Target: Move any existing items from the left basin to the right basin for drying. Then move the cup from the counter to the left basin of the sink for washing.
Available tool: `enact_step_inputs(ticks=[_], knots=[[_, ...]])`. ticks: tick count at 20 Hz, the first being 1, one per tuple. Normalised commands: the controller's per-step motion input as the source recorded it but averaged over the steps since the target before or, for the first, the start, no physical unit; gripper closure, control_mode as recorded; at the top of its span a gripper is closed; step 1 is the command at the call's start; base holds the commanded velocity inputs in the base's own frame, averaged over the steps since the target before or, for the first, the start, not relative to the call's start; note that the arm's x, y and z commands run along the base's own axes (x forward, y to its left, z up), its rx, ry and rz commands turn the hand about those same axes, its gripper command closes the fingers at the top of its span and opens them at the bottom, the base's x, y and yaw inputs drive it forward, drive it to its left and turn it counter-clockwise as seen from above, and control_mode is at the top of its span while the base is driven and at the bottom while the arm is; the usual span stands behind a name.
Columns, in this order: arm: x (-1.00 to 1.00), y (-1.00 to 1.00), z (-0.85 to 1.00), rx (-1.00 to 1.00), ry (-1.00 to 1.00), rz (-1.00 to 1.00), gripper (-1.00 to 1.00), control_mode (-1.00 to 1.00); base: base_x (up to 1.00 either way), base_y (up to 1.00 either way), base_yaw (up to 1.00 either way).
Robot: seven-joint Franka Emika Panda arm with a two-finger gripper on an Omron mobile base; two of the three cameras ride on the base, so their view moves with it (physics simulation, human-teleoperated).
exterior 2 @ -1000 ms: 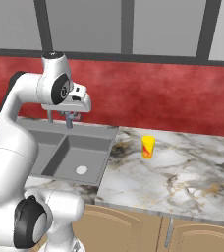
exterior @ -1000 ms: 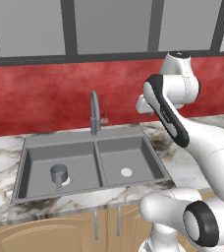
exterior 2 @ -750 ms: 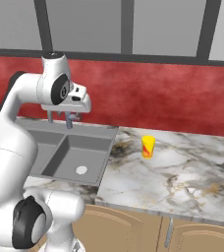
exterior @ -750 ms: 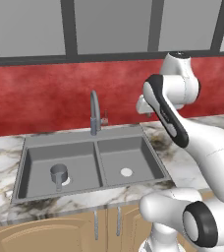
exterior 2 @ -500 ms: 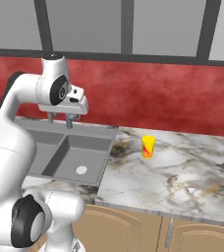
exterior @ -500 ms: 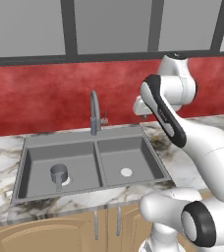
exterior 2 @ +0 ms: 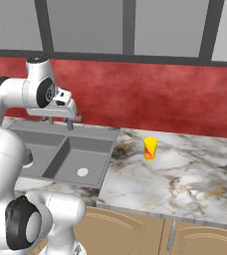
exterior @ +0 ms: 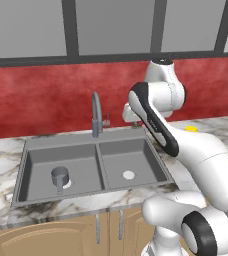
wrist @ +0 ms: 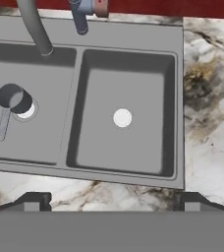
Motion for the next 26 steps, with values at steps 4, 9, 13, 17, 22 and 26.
enact_step_inputs(ticks=[4, 9, 13, 17, 22, 26], knots=[[0.0, 0.28, -0.15, 0.0, 0.09, 0.0, -1.0, -1.0, 0.0, 0.0, 0.0], [0.0, 0.32, -0.11, 0.0, 0.07, -0.01, -1.0, -1.0, 0.0, 0.0, 0.0], [0.0, 0.38, -0.13, 0.0, 0.12, 0.0, -1.0, -1.0, 0.0, 0.0, 0.0], [0.0, 0.45, -0.23, 0.0, 0.11, 0.0, -1.0, -1.0, 0.0, 0.0, 0.0], [-0.03, 0.44, -0.18, -0.01, 0.06, 0.0, -1.0, -1.0, 0.0, 0.0, 0.0], [-0.12, 0.43, -0.11, -0.01, 0.0, 0.0, -1.0, -1.0, 0.0, 0.0, 0.0]])
